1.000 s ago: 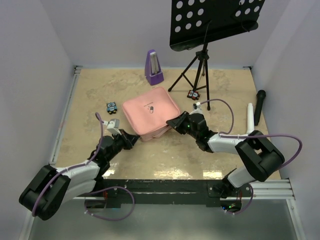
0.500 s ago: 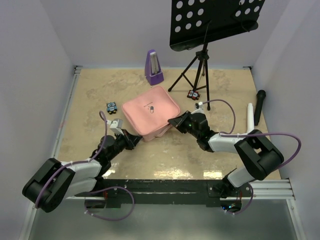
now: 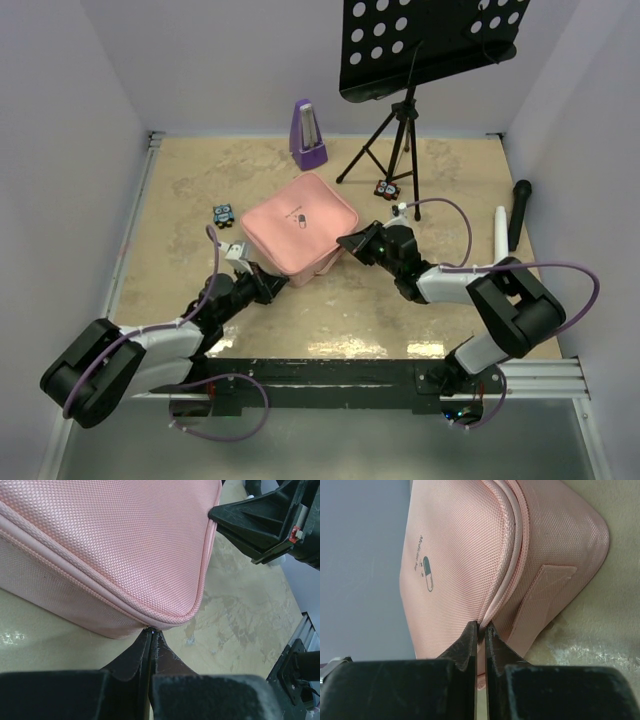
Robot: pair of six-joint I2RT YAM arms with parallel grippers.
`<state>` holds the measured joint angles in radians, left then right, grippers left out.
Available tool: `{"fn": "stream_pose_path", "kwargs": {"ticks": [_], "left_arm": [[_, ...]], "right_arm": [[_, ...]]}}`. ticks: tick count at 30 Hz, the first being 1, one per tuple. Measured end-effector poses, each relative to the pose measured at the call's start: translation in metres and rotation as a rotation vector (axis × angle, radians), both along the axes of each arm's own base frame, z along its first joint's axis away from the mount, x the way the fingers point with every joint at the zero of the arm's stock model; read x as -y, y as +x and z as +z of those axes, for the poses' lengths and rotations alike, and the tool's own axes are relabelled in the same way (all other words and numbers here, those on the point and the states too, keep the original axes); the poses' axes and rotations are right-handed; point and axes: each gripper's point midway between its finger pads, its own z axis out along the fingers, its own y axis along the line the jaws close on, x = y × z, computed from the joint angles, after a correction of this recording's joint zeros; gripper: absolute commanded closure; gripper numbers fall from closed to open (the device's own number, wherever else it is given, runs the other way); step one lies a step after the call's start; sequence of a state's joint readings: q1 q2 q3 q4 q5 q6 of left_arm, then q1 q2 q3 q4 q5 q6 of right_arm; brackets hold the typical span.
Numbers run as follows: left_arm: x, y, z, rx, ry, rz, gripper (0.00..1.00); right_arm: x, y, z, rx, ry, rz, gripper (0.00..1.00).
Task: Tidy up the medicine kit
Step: Adjust the medicine box at the center of the board.
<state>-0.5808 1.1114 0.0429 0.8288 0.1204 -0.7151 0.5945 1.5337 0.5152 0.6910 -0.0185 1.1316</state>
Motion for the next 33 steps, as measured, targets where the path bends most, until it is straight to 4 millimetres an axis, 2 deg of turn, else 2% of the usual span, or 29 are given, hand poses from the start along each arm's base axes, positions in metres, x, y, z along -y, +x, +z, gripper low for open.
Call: {"fn": "stream_pose_path", "kwargs": {"ticks": [21, 33], "left_arm": [[0.023, -0.017, -0.004, 0.020, 0.028, -0.092, 1.00], [0.044, -0.028, -0.005, 0.035, 0.047, -0.179, 1.00]], "right_arm": [[0.003, 0.005, 0.000, 0.031, 0.000, -0.013, 1.00], [0.008, 0.007, -0.001, 0.047, -0.003, -0.038, 1.00]]}}
